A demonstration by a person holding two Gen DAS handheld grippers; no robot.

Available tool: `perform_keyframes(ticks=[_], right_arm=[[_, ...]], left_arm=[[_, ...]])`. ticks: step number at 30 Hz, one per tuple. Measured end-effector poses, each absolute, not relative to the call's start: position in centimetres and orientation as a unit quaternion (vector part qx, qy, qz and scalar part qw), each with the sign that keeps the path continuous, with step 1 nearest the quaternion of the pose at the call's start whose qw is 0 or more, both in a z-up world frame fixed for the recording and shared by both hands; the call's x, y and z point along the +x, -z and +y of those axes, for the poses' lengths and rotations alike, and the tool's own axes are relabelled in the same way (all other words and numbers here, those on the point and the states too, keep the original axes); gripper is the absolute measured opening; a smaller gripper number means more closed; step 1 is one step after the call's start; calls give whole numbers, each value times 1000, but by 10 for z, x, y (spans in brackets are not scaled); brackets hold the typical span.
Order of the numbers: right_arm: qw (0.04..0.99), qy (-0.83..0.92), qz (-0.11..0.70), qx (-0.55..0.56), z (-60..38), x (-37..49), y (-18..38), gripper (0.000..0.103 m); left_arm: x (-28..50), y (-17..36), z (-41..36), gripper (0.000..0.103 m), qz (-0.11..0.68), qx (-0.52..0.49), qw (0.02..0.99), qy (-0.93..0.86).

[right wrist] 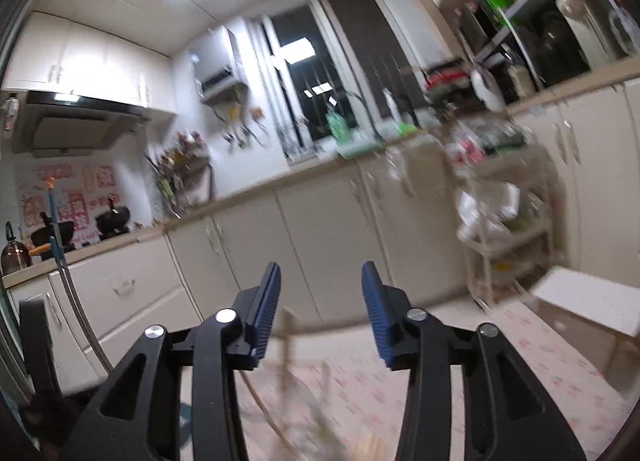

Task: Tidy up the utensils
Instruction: 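Lower the held stick into the glass jar and open the right gripper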

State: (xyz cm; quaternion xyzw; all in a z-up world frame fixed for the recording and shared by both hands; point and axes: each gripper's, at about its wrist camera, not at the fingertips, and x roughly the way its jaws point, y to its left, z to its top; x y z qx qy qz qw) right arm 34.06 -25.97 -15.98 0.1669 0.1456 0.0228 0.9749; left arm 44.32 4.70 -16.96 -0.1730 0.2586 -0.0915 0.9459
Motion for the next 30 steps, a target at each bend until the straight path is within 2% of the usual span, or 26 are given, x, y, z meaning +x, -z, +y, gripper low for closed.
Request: perform_keyframes(ticks=[7, 10, 13, 15, 19, 23, 27, 30], right_arm=[[955, 5, 243, 169, -303, 310, 203, 49], [934, -27, 286, 213, -316, 322, 217, 49], [857, -128, 376, 327, -340, 379, 238, 50], [819, -176, 402, 371, -350, 422, 245, 48], [663, -288, 486, 491, -346, 526, 295, 48], [556, -324, 547, 536, -314, 587, 350, 48], [509, -329, 563, 562, -279, 608, 390, 48], [498, -345, 555, 570, -264, 619, 397, 46]], left_arm=[[425, 196, 38, 46, 308, -168, 932, 93], [421, 197, 27, 47, 316, -149, 931, 103], [422, 197, 20, 49, 320, -143, 929, 116], [424, 202, 21, 50, 324, -145, 927, 118], [433, 214, 27, 50, 340, -160, 920, 112], [438, 215, 29, 51, 339, -167, 919, 115], [439, 212, 27, 55, 334, -164, 920, 121], [439, 211, 27, 56, 335, -166, 919, 126]])
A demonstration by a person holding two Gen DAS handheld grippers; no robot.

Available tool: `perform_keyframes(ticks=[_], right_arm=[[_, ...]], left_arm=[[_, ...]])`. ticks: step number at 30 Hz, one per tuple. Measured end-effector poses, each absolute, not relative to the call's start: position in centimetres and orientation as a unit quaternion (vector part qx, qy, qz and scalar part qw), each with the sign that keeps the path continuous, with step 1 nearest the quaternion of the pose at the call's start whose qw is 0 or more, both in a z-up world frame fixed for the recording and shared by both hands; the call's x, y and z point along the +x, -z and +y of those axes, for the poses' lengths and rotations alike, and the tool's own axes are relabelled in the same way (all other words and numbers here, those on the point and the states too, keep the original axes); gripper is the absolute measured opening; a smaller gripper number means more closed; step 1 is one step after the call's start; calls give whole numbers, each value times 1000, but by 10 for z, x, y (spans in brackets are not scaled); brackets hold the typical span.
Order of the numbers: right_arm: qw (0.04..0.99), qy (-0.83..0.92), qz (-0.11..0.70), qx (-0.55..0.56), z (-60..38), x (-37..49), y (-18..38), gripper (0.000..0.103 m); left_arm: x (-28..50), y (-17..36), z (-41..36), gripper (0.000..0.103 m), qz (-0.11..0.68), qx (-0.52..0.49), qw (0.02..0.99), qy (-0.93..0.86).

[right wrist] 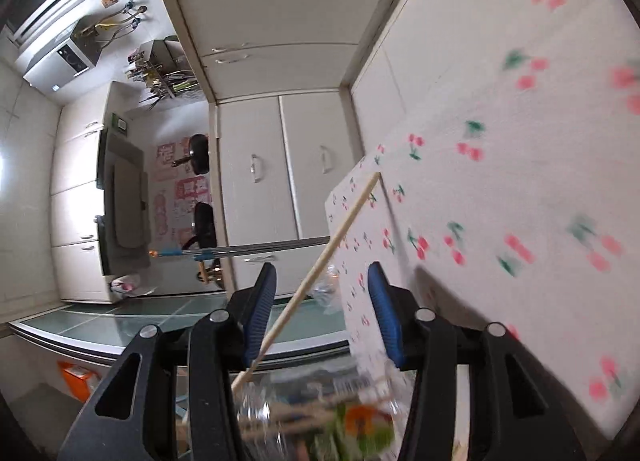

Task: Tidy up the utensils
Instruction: 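Lower the held stick into the glass jar and open the right gripper, then move both grippers to the loose sticks and close the left gripper on one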

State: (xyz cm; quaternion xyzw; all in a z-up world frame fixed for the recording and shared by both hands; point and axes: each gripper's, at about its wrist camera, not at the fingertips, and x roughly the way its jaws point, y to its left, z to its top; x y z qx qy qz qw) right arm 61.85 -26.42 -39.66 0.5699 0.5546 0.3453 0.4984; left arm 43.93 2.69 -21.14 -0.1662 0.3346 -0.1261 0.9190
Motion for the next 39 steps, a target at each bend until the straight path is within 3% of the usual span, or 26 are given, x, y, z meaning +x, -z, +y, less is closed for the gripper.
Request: perform_keyframes(ticks=[2, 5, 10, 14, 19, 23, 28, 34, 37, 39], right_arm=[[502, -349, 554, 565, -258, 625, 396, 46], [533, -350, 557, 533, -258, 630, 387, 18], [610, -356, 520, 480, -265, 630, 337, 14], [706, -358, 453, 411, -278, 617, 244, 6], [803, -356, 355, 320, -268, 557, 148, 6], [865, -321, 305, 236, -240, 505, 118, 6], [924, -268, 233, 141, -208, 455, 111, 6], [933, -249, 230, 118, -186, 447, 143, 6], [928, -244, 254, 118, -190, 441, 162, 12], [932, -234, 253, 117, -198, 431, 165, 47]], left_arm=[[439, 212, 27, 57, 336, -166, 918, 128], [441, 212, 28, 57, 338, -173, 916, 128], [441, 215, 30, 58, 342, -178, 914, 125], [442, 217, 29, 58, 345, -174, 914, 122], [446, 222, 32, 58, 351, -184, 910, 119], [445, 225, 36, 58, 352, -190, 910, 113], [444, 226, 41, 58, 352, -203, 907, 112], [442, 224, 36, 59, 348, -191, 911, 111], [441, 223, 33, 59, 347, -180, 914, 109], [440, 223, 31, 59, 347, -172, 916, 108]])
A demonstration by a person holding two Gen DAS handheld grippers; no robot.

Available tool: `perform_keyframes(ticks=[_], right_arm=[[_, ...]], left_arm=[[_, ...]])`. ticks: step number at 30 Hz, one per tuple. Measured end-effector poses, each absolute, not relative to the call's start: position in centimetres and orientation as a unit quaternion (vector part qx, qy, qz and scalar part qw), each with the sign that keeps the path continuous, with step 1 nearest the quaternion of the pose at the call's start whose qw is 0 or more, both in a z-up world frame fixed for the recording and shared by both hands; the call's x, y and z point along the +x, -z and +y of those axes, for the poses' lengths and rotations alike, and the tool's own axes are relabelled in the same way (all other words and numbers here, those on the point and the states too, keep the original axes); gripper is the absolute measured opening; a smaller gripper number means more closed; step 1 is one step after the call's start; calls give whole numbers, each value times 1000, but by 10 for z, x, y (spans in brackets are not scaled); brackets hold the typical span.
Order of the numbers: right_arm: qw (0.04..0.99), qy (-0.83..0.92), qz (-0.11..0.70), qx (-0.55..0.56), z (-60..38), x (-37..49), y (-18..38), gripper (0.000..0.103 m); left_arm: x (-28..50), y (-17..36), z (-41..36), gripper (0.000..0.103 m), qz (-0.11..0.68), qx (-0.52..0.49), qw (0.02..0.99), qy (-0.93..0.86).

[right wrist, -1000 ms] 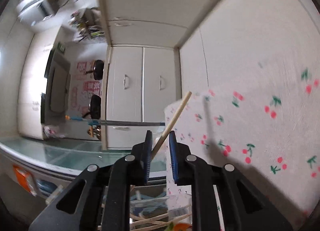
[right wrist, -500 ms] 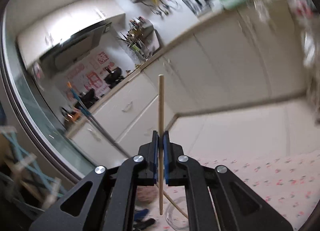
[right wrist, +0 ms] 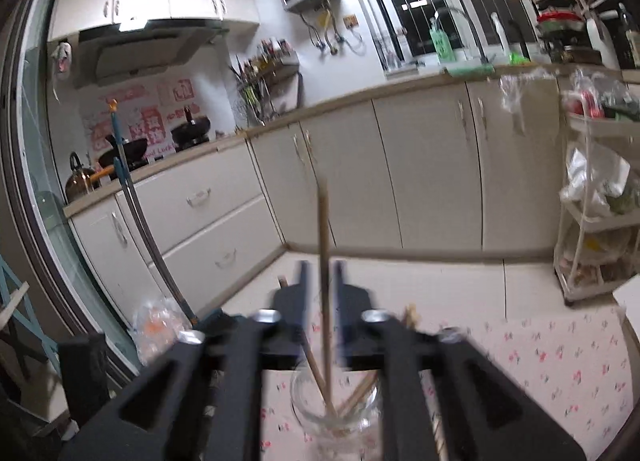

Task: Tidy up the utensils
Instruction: 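Move both grippers to the loose sticks and close the left gripper on one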

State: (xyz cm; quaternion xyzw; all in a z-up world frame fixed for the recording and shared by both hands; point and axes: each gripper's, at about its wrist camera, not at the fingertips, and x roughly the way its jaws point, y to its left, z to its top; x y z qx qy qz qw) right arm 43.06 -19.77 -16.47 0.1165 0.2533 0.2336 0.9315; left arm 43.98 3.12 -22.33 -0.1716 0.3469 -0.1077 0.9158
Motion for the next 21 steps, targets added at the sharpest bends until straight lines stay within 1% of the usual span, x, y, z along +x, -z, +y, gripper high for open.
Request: perform_keyframes(ticks=[1, 4, 6, 8, 10, 11, 14, 15, 21], right_arm=[[935, -229, 246, 109, -200, 422, 161, 50], [944, -212, 228, 109, -220, 397, 142, 51], [948, -185, 228, 127, -240, 381, 135, 55], [946, -141, 252, 150, -269, 361, 142, 57], [934, -102, 305, 154, -289, 343, 166, 57], [922, -86, 348, 149, -297, 332, 190, 57], [888, -82, 427, 146, -299, 315, 233, 39], [882, -81, 441, 144, -297, 311, 243, 36], [869, -85, 475, 106, -276, 304, 260, 32]], left_arm=[[439, 224, 30, 59, 347, -165, 917, 107], [435, 224, 20, 60, 353, -137, 919, 110], [431, 224, 12, 60, 364, -129, 914, 125], [423, 224, 5, 60, 372, -128, 909, 139], [414, 225, -9, 60, 385, -114, 903, 154], [411, 227, -17, 60, 391, -107, 900, 160], [402, 235, -44, 60, 413, -75, 891, 171], [399, 237, -52, 60, 419, -65, 889, 172], [393, 245, -87, 60, 438, -16, 883, 166]])
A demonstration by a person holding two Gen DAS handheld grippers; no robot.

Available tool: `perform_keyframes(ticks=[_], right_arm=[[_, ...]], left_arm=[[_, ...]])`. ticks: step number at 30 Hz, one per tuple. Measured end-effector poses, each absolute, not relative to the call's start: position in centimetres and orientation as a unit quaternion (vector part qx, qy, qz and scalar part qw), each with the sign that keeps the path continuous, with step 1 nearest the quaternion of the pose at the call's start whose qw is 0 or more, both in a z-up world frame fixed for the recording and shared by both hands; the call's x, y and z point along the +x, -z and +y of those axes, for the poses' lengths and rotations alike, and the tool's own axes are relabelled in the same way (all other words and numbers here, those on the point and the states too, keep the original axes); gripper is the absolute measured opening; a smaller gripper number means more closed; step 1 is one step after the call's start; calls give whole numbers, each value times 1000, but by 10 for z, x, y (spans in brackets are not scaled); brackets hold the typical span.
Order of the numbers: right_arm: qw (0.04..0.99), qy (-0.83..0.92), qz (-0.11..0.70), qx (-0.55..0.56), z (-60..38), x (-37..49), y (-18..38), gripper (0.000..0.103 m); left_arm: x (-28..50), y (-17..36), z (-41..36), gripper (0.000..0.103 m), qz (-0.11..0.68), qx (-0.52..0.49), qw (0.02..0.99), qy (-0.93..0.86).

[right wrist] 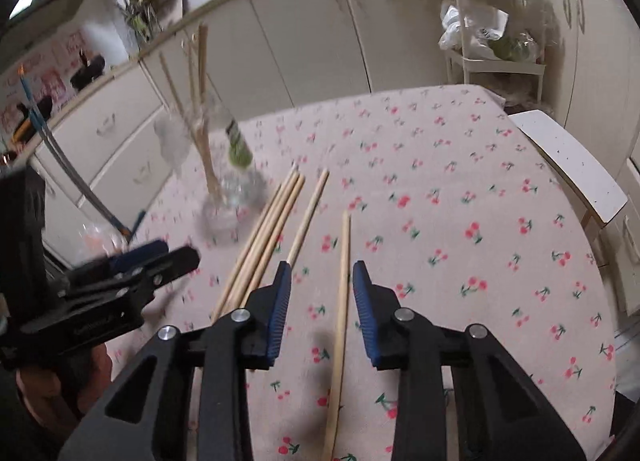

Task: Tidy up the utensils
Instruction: 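Move both grippers to the loose sticks and close the left gripper on one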

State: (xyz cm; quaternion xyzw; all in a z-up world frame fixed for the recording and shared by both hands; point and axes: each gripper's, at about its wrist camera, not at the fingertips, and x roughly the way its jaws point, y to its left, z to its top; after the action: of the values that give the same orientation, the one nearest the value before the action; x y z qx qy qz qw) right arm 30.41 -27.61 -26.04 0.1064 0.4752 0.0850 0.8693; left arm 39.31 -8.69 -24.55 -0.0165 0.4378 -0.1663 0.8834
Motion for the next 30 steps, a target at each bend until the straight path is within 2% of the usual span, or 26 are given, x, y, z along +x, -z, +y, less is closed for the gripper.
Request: perform_keyframes(ticks=[11, 14, 15, 16, 17, 19, 21, 30], right_arm=[[859, -48, 501, 91, -293, 300, 287, 28], [859, -51, 501, 94, -295, 299, 287, 24], [860, -53, 499, 93, -295, 299, 287, 23], [860, -58, 500, 90, -293, 299, 287, 22], [859, -62, 501, 86, -291, 299, 287, 16], [858, -73, 504, 73, -285, 299, 287, 10], [856, -76, 507, 66, -282, 299, 287, 5], [851, -96, 505, 108, -291, 289, 276, 1]], left_arm=[[416, 271, -104, 60, 476, 33, 867, 141], [412, 273, -105, 58, 472, 46, 871, 126], [411, 273, -106, 55, 473, 46, 872, 121], [409, 272, -106, 48, 474, 45, 872, 116], [407, 271, -107, 42, 476, 45, 871, 114], [400, 269, -113, 16, 476, 53, 870, 113], [391, 267, -124, 3, 475, 75, 871, 104], [343, 260, -103, 0, 507, 17, 855, 109]])
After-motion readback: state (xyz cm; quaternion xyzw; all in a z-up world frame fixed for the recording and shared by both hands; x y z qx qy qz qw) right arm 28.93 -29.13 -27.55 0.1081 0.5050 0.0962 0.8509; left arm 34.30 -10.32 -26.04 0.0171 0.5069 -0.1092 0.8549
